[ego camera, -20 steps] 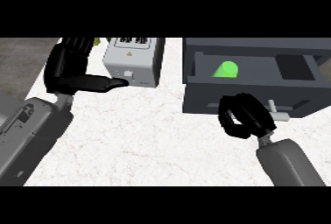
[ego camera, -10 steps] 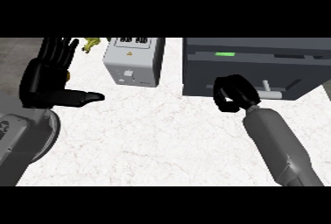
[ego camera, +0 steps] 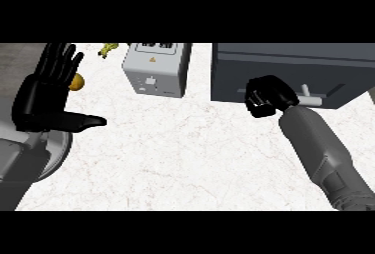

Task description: Pick up the cup, place it into the drawer and close the drawer

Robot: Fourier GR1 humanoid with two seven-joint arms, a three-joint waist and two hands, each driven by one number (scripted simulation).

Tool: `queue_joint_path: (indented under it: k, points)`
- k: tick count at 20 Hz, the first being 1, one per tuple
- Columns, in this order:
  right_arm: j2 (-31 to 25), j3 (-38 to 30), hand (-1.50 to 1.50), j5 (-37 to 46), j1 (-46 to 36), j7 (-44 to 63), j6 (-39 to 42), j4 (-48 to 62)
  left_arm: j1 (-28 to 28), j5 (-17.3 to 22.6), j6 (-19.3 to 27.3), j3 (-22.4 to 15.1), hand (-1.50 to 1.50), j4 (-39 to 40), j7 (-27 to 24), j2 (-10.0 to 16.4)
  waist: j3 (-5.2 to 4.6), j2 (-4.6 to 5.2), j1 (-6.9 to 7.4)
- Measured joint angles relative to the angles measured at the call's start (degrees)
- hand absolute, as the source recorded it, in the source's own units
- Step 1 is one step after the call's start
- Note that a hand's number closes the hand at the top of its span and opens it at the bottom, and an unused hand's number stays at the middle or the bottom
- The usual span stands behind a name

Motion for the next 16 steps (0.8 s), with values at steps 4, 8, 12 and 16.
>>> queue_joint_path:
  k: [4,8,12,16]
  points:
    - [-0.64,-0.94,1.50,-0.67,-1.39,-2.49,1.52,2.99,0.43,0.04,-1.21,-0.22,-1.50,0.14,-0.26,-0.65,-0.04,0.09,0.42]
    - [-1.34,-1.96,1.50,-1.62,-2.07,-5.58,2.98,4.65,0.07,0.06,-2.09,-0.39,-1.50,0.33,-0.32,-1.25,-0.01,0.28,0.82]
    - [-1.59,-3.22,1.50,-2.85,-2.25,-8.02,3.81,5.73,-0.11,-0.23,-2.77,-0.66,-1.50,0.85,-0.69,-1.85,0.08,0.57,1.05]
    - [-2.14,-4.03,1.50,-3.52,-2.35,-10.17,4.64,6.68,0.22,-0.31,-3.16,-0.95,-1.50,1.05,-0.95,-2.56,0.14,0.77,1.46]
